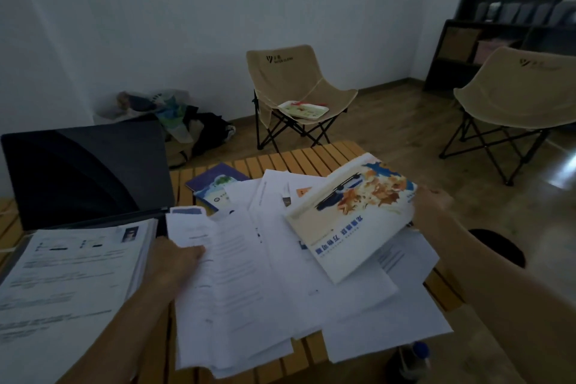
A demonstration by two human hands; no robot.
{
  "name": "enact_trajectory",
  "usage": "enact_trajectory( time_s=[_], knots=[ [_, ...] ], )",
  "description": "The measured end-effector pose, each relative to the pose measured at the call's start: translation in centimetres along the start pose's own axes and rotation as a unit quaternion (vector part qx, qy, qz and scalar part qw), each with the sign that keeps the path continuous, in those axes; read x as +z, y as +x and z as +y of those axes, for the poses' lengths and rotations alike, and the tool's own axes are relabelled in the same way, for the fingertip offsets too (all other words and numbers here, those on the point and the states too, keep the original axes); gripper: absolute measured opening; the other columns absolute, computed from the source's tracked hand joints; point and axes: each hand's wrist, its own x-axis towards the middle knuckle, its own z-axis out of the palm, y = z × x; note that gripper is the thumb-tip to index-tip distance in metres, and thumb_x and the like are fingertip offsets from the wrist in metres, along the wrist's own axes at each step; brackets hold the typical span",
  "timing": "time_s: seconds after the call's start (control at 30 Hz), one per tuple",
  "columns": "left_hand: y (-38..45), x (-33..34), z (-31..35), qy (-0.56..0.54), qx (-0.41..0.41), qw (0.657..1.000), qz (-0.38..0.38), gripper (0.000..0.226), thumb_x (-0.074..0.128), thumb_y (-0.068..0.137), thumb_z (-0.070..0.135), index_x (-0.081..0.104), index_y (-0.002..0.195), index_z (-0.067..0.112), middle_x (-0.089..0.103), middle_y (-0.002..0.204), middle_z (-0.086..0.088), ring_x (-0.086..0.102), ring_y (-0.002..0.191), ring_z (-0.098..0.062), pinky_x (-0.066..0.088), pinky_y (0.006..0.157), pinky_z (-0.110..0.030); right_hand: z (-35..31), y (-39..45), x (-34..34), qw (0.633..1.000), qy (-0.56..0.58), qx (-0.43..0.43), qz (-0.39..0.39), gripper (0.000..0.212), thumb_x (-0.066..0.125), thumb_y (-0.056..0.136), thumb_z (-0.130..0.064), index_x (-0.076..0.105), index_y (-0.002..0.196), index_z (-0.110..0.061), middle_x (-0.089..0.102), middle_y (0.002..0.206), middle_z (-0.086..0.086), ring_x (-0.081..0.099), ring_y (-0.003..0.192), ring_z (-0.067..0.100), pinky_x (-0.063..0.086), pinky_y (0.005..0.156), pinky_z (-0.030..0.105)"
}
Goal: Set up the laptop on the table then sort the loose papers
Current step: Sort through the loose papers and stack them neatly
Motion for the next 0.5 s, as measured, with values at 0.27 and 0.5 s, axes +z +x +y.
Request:
enact_trajectory(
  time_s=[0.27, 0.5],
  knots=[
    [1.3, -1.3, 1.0, 0.081, -0.062, 0.995, -0.015, 0.036, 0.072, 0.081, -0.001, 0.062, 0.115, -0.008, 0.064, 0.109, -0.024, 0.061, 0.091, -0.037, 0.050, 0.077, -0.038, 4.9, 4.2, -0.2, 0.850, -0.519, -0.081, -0.047, 0.087, 0.064, 0.059, -0.070, 0.059, 0.121, -0.009, 0.059, 0.121, 0.016, 0.057, 0.112, 0.036, 0.051, 0.094, 0.050],
    [1.2, -3.2, 2.0, -0.026, -0.196, 0.967, -0.163, 0.032, 0.068, 0.085, 0.001, 0.061, 0.116, -0.006, 0.066, 0.109, -0.032, 0.063, 0.099, -0.047, 0.052, 0.082, -0.057, 6.6, 8.3, 1.2, 0.803, -0.572, -0.078, -0.149, 0.120, 0.057, 0.020, -0.090, 0.059, 0.116, -0.018, 0.061, 0.120, 0.008, 0.058, 0.108, 0.030, 0.054, 0.089, 0.047]
  ],
)
